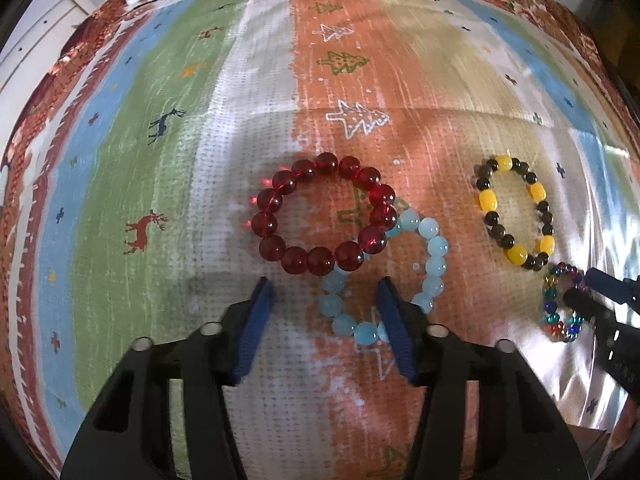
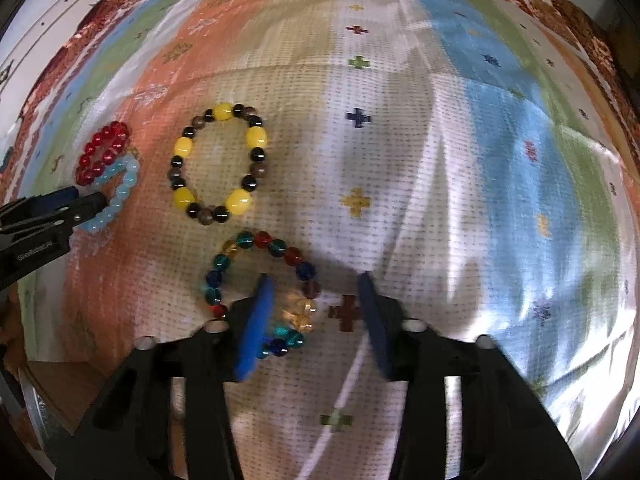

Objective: Organize jewelry
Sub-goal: 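Grasp the multicolour glass bracelet with the right gripper while the left gripper grasps the light-blue bracelet, then carry both bracelets over the tin and open both grippers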

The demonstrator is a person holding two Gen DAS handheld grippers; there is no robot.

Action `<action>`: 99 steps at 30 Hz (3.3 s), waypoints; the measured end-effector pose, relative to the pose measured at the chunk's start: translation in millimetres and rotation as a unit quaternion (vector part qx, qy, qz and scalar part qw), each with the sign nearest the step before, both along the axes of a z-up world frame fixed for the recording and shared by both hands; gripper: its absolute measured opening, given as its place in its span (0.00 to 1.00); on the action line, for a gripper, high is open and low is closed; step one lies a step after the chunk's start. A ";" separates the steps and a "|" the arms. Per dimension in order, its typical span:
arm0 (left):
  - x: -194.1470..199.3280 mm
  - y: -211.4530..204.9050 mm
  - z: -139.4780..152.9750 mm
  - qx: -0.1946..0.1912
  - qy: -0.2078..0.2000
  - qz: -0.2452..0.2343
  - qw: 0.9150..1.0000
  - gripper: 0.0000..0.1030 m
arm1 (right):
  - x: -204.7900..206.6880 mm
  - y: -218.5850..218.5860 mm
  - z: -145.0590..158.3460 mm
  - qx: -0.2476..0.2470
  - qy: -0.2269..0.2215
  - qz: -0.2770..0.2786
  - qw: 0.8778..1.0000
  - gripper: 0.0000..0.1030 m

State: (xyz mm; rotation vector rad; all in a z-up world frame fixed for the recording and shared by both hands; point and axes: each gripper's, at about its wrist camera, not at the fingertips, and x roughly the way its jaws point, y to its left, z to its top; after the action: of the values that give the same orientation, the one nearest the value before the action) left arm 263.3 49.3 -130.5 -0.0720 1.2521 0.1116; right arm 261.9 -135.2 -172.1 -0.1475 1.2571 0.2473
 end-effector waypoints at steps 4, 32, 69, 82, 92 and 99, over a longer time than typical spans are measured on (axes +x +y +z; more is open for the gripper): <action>-4.3 0.1 1.2 -0.014 0.005 -0.016 1.000 0.12 | -4.0 0.9 -0.4 0.016 0.015 0.022 1.000 0.11; -49.6 -7.4 75.5 -0.078 -0.079 -0.027 0.993 0.11 | -50.0 22.4 72.7 0.048 -0.070 0.073 0.994 0.10; -109.6 -27.8 129.4 -0.059 -0.154 -0.033 0.986 0.11 | -105.5 22.4 125.7 0.080 -0.141 0.109 0.981 0.10; -131.7 -37.0 140.0 -0.064 -0.174 -0.048 0.981 0.11 | -134.8 26.7 137.9 0.094 -0.153 0.135 0.975 0.10; -150.5 -47.4 141.2 -0.067 -0.180 -0.057 0.980 0.11 | -152.8 28.3 135.9 0.096 -0.147 0.151 0.973 0.10; -165.3 -52.4 144.3 -0.067 -0.189 -0.064 0.978 0.11 | -159.7 21.7 131.8 0.102 -0.143 0.136 0.975 0.10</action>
State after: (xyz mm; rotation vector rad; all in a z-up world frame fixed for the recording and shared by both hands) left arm 97.9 -3.0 13.8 -0.1223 0.8801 -0.0956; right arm 102.2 -113.5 -40.3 -0.1728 0.9174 0.5701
